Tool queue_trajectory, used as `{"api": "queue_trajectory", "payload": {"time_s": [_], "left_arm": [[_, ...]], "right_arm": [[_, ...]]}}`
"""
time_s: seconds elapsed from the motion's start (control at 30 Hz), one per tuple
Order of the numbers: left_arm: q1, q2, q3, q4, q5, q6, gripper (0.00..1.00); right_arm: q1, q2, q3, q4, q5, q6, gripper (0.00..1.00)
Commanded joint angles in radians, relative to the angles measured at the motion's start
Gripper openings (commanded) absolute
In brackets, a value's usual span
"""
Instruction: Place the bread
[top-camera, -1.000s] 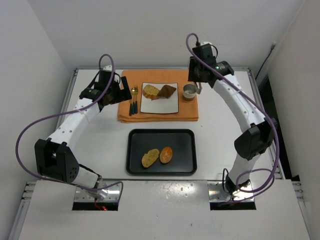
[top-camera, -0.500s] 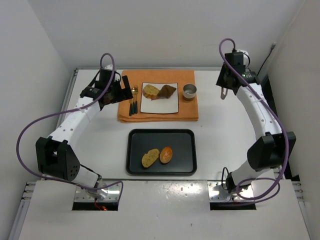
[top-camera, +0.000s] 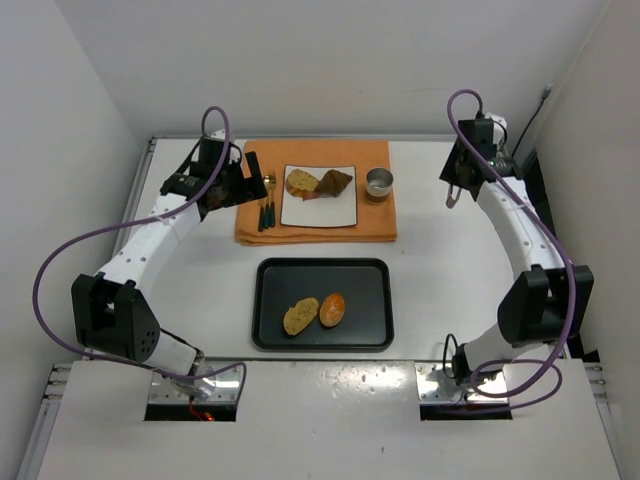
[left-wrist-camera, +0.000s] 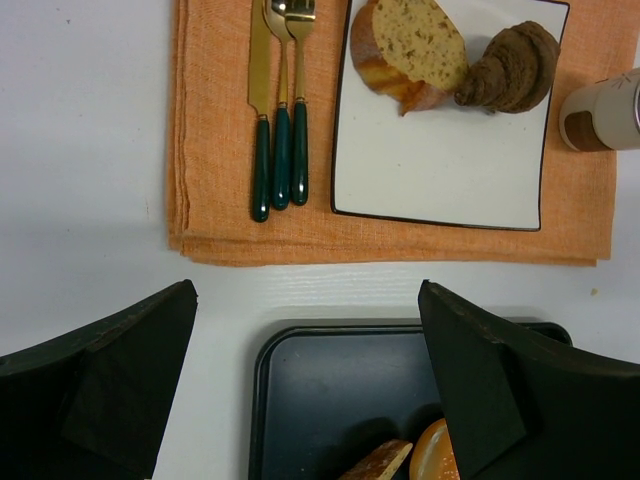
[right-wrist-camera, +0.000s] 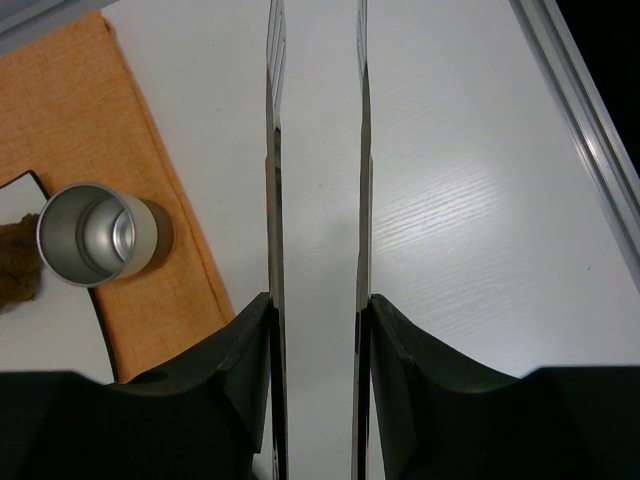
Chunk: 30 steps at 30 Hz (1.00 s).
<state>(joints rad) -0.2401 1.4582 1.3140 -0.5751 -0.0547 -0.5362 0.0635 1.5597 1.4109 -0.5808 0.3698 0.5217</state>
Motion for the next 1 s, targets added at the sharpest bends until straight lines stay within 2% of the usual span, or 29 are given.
{"api": "queue_trajectory", "payload": {"time_s": [0.0,0.17,0.27,0.43,0.5,0.53,0.57,0.7,0.8,0.97], "left_arm": [[0.015,-0.012,0.007,0.018,0.007,-0.01,0.99],[0.015,-0.012,0.007,0.018,0.007,-0.01,0.99],[0.015,-0.021,0.007,0.018,0.007,-0.01,0.99],[0.015,-0.039,0.007,0.009,0.007,-0.01,0.99],[0.024,-0.039,0.007,0.009,0.007,-0.01,0.99],[0.024,-0.039,0.007,0.009,0.007,-0.01,0.99],[0.024,-0.039,0.007,0.009,0.007,-0.01,0.99],[0.024,-0.039,0.007,0.0,0.007,-0.01,0.99],[0.024,-0.048,0.007,0.0,0.007,-0.01,0.99],[0.024,-0.048,0.007,0.0,-0.002,-0.001,0.99]], "right_arm": [[-0.013,-0.035,-0.047,0.11,0.011,0.014,0.41],[-0.022,-0.014,-0.223,0.414,0.037,-0.021,0.43],[-0.031,0.083,-0.224,0.491,0.06,-0.022,0.43],[-0.041,0.249,-0.156,0.499,0.072,-0.012,0.44],[-0.051,0.298,-0.121,0.489,0.052,-0.012,0.47],[-0.051,0.344,-0.112,0.478,0.052,-0.012,0.5],[-0.051,0.365,-0.092,0.478,0.052,-0.012,0.61],[-0.062,0.444,-0.026,0.388,0.029,0.007,0.92],[-0.071,0.409,0.013,0.317,0.029,0.029,1.0],[-0.062,0.277,0.057,0.164,0.064,0.049,1.0]]}}
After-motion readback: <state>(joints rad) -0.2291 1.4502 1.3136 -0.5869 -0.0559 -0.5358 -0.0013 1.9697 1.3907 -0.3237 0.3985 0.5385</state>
